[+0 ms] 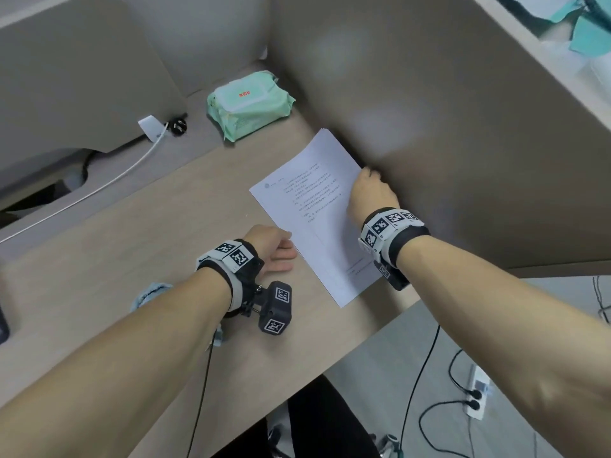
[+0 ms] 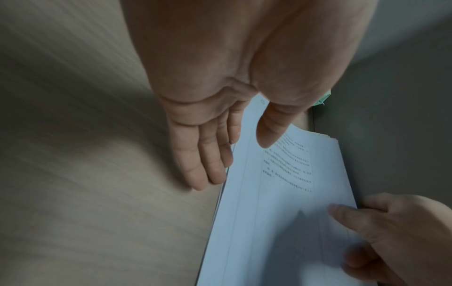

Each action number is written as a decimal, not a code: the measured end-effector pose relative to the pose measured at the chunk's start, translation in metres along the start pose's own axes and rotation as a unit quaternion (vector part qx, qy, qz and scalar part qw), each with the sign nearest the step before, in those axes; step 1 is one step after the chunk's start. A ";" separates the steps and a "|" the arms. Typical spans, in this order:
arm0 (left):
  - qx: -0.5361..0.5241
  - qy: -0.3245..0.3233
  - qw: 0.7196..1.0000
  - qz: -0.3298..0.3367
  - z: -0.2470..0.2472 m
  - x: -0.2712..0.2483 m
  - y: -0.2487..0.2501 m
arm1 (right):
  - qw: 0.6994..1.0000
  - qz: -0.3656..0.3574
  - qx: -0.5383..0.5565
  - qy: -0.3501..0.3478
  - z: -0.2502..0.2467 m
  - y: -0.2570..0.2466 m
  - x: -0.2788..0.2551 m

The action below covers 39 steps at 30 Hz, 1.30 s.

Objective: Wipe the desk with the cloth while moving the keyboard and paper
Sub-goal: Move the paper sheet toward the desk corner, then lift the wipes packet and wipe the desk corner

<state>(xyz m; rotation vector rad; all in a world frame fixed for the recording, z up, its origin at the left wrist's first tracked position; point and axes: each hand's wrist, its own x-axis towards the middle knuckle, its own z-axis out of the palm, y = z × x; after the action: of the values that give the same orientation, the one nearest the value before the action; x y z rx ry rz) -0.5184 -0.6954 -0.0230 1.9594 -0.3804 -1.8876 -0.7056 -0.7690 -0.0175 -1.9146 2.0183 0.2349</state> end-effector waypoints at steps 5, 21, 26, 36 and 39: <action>-0.015 -0.008 1.000 0.008 -0.005 0.001 -0.002 | 0.999 -0.021 -0.035 0.001 -0.004 -0.002 -0.001; 0.077 0.195 0.972 0.104 -0.124 -0.022 -0.012 | 0.984 -0.132 0.056 -0.107 0.015 -0.079 -0.034; 0.269 0.266 0.918 0.119 -0.216 -0.034 -0.035 | 0.949 -0.262 0.042 -0.170 0.039 -0.167 -0.089; 0.270 0.095 0.957 0.043 -0.255 -0.043 -0.111 | 0.907 -0.307 -0.094 -0.272 0.096 -0.239 -0.162; 0.184 0.063 0.980 0.032 -0.247 -0.042 -0.117 | 0.923 -0.284 -0.053 -0.254 0.106 -0.243 -0.160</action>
<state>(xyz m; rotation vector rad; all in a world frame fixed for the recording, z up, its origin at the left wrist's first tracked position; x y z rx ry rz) -0.2832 -0.5503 -0.0348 2.2537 -0.7935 -1.7368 -0.4466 -0.6006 -0.0300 -2.1294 1.0908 0.6190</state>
